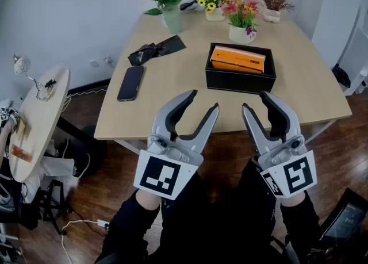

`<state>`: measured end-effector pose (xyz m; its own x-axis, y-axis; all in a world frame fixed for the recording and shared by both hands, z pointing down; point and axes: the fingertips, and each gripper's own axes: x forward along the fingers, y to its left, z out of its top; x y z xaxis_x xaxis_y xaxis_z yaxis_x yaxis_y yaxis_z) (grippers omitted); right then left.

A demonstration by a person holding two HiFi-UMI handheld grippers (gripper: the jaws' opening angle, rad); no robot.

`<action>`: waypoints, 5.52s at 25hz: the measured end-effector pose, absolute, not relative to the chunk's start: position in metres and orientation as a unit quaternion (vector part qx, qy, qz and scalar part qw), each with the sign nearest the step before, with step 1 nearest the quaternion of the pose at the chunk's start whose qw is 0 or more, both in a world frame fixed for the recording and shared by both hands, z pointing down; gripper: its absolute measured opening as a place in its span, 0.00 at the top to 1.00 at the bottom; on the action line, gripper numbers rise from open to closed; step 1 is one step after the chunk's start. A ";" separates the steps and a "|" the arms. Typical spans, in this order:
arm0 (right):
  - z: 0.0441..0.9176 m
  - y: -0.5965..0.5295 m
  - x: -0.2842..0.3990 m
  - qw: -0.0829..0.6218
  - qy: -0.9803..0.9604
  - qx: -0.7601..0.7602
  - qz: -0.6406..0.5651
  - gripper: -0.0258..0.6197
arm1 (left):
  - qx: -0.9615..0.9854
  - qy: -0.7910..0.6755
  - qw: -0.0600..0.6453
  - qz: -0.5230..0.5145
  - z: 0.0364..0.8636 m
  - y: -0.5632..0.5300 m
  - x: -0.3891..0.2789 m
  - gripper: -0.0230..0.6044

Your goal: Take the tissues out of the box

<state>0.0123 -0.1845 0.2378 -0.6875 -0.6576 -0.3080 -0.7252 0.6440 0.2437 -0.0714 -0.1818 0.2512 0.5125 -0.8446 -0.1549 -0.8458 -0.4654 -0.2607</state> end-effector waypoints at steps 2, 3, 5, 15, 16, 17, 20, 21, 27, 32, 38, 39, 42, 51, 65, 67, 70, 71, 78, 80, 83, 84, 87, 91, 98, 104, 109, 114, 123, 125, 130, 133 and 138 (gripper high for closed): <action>0.228 -0.199 0.015 0.059 0.910 -0.360 0.195 0.68 | -0.870 0.467 0.158 -0.030 0.242 -0.197 -0.066 0.63; 0.225 -0.208 0.016 0.033 0.917 -0.344 0.199 0.67 | -0.877 0.449 0.164 -0.047 0.237 -0.205 -0.063 0.59; 0.226 -0.233 0.019 -0.033 0.934 -0.302 0.189 0.67 | -0.894 0.402 0.177 -0.085 0.231 -0.225 -0.056 0.55; 0.226 -0.290 0.058 -0.140 0.959 -0.218 0.118 0.66 | -0.884 0.125 0.202 -0.403 0.266 -0.323 -0.005 0.50; 0.226 -0.288 0.062 -0.132 0.959 -0.219 0.119 0.66 | -0.869 0.108 0.195 -0.442 0.276 -0.333 -0.003 0.49; 0.227 -0.287 0.066 -0.124 0.960 -0.222 0.120 0.66 | -0.854 0.092 0.183 -0.478 0.285 -0.341 0.000 0.46; 0.232 -0.284 0.087 -0.092 0.961 -0.235 0.115 0.66 | -0.815 0.052 0.146 -0.558 0.302 -0.359 0.012 0.37; 0.234 -0.284 0.096 -0.080 0.962 -0.239 0.108 0.66 | -0.804 0.039 0.135 -0.578 0.307 -0.361 0.015 0.37; 0.250 -0.296 0.151 -0.046 0.964 -0.259 0.050 0.68 | -0.749 -0.004 0.076 -0.659 0.336 -0.371 0.013 0.36; 0.246 -0.298 0.179 -0.022 0.957 -0.286 0.046 0.74 | -0.739 -0.006 0.088 -0.668 0.339 -0.370 0.011 0.37; 0.247 -0.295 0.195 -0.014 0.951 -0.304 0.048 0.76 | -0.711 -0.018 0.096 -0.697 0.358 -0.367 0.012 0.47; 0.249 -0.295 0.197 -0.012 0.950 -0.308 0.046 0.77 | -0.709 -0.019 0.097 -0.698 0.359 -0.367 0.012 0.48; 0.253 -0.292 0.198 -0.010 0.948 -0.315 0.038 0.78 | -0.714 -0.012 0.109 -0.691 0.359 -0.366 0.013 0.52; 0.233 -0.271 0.176 -0.015 0.949 -0.312 0.047 0.81 | -0.815 0.086 0.175 -0.546 0.249 -0.345 0.001 0.53; 0.228 -0.230 -0.002 -0.020 0.970 -0.213 0.118 0.85 | -0.741 0.154 0.152 -0.636 0.300 -0.262 -0.193 0.52; 0.236 -0.226 -0.031 -0.028 0.972 -0.197 0.124 0.85 | -0.729 0.155 0.147 -0.650 0.318 -0.264 -0.206 0.52; 0.244 -0.223 -0.065 -0.028 0.974 -0.185 0.124 0.85 | -0.743 0.132 0.076 -0.652 0.344 -0.250 -0.211 0.52; 0.247 -0.222 -0.074 -0.026 0.975 -0.183 0.120 0.85 | -0.751 0.122 0.052 -0.647 0.349 -0.246 -0.209 0.52; 0.266 -0.217 -0.100 -0.014 0.982 -0.167 0.083 0.85 | -0.775 0.157 0.055 -0.610 0.360 -0.265 -0.199 0.31; 0.267 -0.217 -0.097 -0.008 0.983 -0.169 0.073 0.85 | -0.798 0.204 0.108 -0.557 0.341 -0.272 -0.196 0.26; 0.263 -0.218 -0.089 0.010 0.982 -0.181 0.058 0.85 | -0.833 0.337 0.160 -0.409 0.286 -0.266 -0.199 0.26; 0.260 -0.218 -0.087 0.019 0.981 -0.187 0.054 0.85 | -0.836 0.385 0.176 -0.349 0.266 -0.256 -0.201 0.26; 0.247 -0.218 -0.080 0.058 0.973 -0.220 0.043 0.85 | -0.821 0.498 0.215 -0.177 0.230 -0.208 -0.201 0.29; 0.228 -0.210 -0.070 0.116 0.949 -0.290 0.050 0.86 | -0.777 0.587 0.227 0.008 0.223 -0.146 -0.190 0.50; 0.240 -0.164 -0.076 0.147 0.909 -0.363 0.140 0.87 | -0.710 0.679 0.166 0.087 0.253 -0.113 -0.195 0.63; 0.252 -0.150 -0.084 0.140 0.906 -0.369 0.155 0.87 | -0.715 0.680 0.143 0.076 0.270 -0.110 -0.193 0.74; 0.253 -0.152 -0.081 0.141 0.902 -0.378 0.151 0.87 | -0.718 0.678 0.141 0.071 0.275 -0.108 -0.193 0.74; 0.254 -0.151 -0.077 0.141 0.900 -0.383 0.154 0.87 | -0.719 0.675 0.149 0.072 0.275 -0.106 -0.189 0.74; 0.252 -0.146 -0.080 0.140 0.900 -0.379 0.160 0.87 | -0.722 0.673 0.150 0.061 0.279 -0.104 -0.188 0.74; 0.253 -0.147 -0.079 0.139 0.901 -0.380 0.159 0.87 | -0.722 0.673 0.148 0.061 0.280 -0.104 -0.188 0.74; 0.254 -0.148 -0.077 0.139 0.900 -0.382 0.157 0.87 | -0.722 0.673 0.152 0.062 0.277 -0.104 -0.187 0.74; 0.254 -0.149 -0.076 0.139 0.899 -0.383 0.157 0.87 | -0.722 0.672 0.153 0.062 0.276 -0.104 -0.187 0.74; 0.254 -0.149 -0.075 0.139 0.899 -0.384 0.159 0.87 | -0.723 0.671 0.154 0.062 0.276 -0.104 -0.185 0.74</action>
